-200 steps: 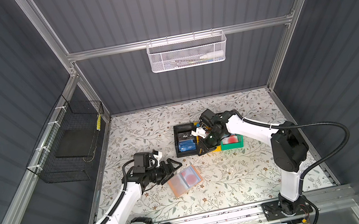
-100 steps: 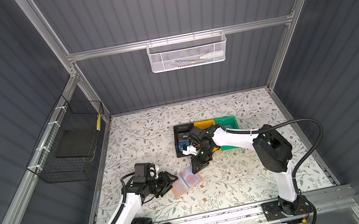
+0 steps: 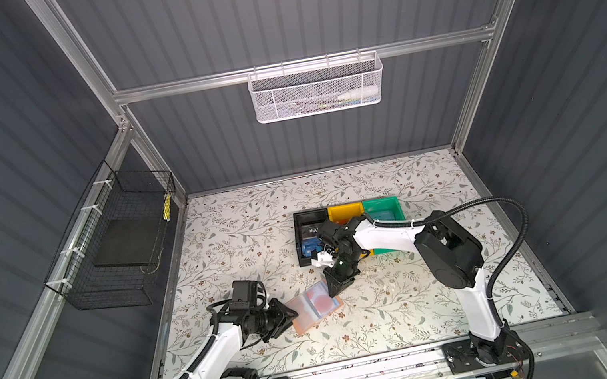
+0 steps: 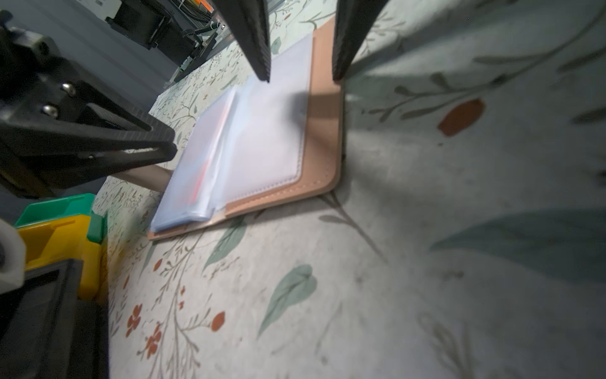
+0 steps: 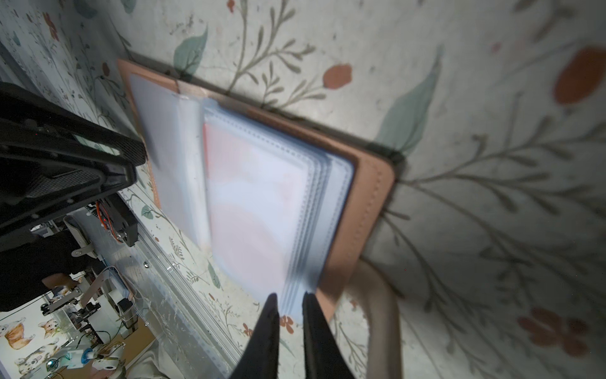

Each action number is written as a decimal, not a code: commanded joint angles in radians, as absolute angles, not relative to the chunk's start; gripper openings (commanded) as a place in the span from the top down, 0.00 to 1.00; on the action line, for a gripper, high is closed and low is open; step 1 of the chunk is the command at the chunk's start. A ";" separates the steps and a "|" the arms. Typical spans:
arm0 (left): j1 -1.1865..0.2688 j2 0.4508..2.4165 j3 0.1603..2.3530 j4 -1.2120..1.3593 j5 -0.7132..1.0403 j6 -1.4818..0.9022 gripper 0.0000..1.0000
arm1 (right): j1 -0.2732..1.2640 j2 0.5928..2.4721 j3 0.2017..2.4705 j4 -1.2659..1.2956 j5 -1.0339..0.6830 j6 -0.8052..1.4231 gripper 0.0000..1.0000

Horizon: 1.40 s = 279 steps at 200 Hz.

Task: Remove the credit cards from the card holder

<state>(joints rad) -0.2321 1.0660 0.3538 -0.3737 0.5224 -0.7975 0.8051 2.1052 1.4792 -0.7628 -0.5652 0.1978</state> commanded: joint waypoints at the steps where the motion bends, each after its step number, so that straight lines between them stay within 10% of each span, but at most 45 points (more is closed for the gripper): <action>1: -0.235 1.086 0.344 -0.349 0.509 -0.802 0.67 | 0.804 2.118 1.483 -0.779 -0.551 0.184 0.84; 279: -0.235 1.272 0.368 -0.206 0.536 -0.782 0.70 | 0.804 2.204 1.573 -0.823 -0.524 0.177 0.85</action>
